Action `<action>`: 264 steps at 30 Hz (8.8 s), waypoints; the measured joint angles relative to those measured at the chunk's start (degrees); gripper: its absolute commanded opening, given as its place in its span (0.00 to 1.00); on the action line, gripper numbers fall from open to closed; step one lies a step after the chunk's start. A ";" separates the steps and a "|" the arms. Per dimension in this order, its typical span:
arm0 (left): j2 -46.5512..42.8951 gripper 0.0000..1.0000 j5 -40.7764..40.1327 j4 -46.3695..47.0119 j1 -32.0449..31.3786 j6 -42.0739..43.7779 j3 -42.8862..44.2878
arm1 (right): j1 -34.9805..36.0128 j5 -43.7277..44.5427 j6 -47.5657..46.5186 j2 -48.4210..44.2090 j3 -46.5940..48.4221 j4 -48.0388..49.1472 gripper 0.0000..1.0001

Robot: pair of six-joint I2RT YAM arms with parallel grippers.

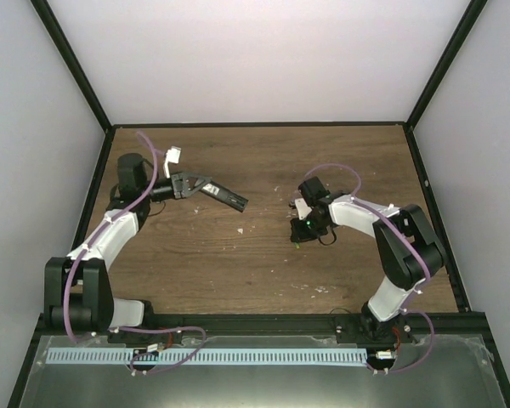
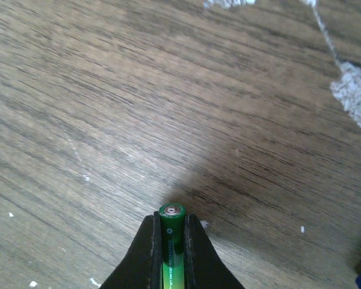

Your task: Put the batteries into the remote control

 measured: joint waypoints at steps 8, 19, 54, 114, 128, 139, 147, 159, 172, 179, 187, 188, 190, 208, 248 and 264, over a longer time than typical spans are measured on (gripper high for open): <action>1.64 0.00 1.77 3.28 -0.76 -2.32 -0.02 | 0.00 -1.97 -5.64 -7.08 4.00 1.03 0.01; 5.92 0.00 4.90 3.21 -5.88 -3.78 2.69 | 0.00 -12.50 -14.08 -19.50 10.32 9.18 0.03; 10.12 0.00 2.51 9.64 -12.17 -23.69 5.60 | 2.97 -28.98 -21.44 -23.10 3.80 21.57 0.05; 11.30 0.00 6.40 7.50 -12.81 -19.37 8.20 | 2.82 -25.31 -21.49 -21.68 11.02 12.46 0.53; 11.30 0.00 11.26 7.43 -12.81 -18.10 8.26 | -1.09 -35.43 -4.37 -14.56 17.97 -1.60 0.56; 11.30 0.00 12.04 5.51 -12.81 -16.48 10.25 | -1.09 -45.72 2.23 -14.19 13.09 -1.73 0.55; 11.30 0.00 12.00 3.58 -12.81 -14.86 10.29 | -1.09 -47.98 4.20 -12.02 13.09 -0.81 0.50; 11.30 0.00 11.52 -1.92 -12.85 -10.10 12.17 | -1.07 -49.18 6.97 -9.73 13.09 0.81 0.44; 11.39 0.00 10.82 -5.31 -13.20 -6.67 12.98 | -0.52 -49.59 8.90 -8.87 13.09 1.68 0.36; 11.67 0.00 10.49 -6.75 -13.20 -5.64 13.44 | -0.37 -49.57 8.83 -8.37 13.09 1.42 0.33; 11.72 0.00 10.23 -8.31 -13.20 -4.31 14.14 | -0.37 -49.57 8.85 -7.91 13.09 1.42 0.31; 11.72 0.00 10.23 -8.41 -13.20 -4.26 14.14 | -0.37 -49.55 8.85 -7.91 13.09 1.42 0.31; 11.72 0.00 10.23 -8.61 -13.20 -4.13 14.14 | -0.37 -49.57 8.94 -7.91 13.09 1.51 0.32; 11.96 0.00 8.94 -13.27 -13.20 0.02 15.96 | -0.35 -49.55 10.12 -6.14 14.78 1.68 0.33; 13.55 0.00 11.41 3.56 -13.44 -13.94 13.44 | -0.35 -50.25 4.26 -6.47 15.21 1.51 0.12; 15.80 0.00 14.47 22.08 -13.51 -28.13 10.25 | -0.28 -51.36 -0.07 -8.26 12.39 3.76 0.13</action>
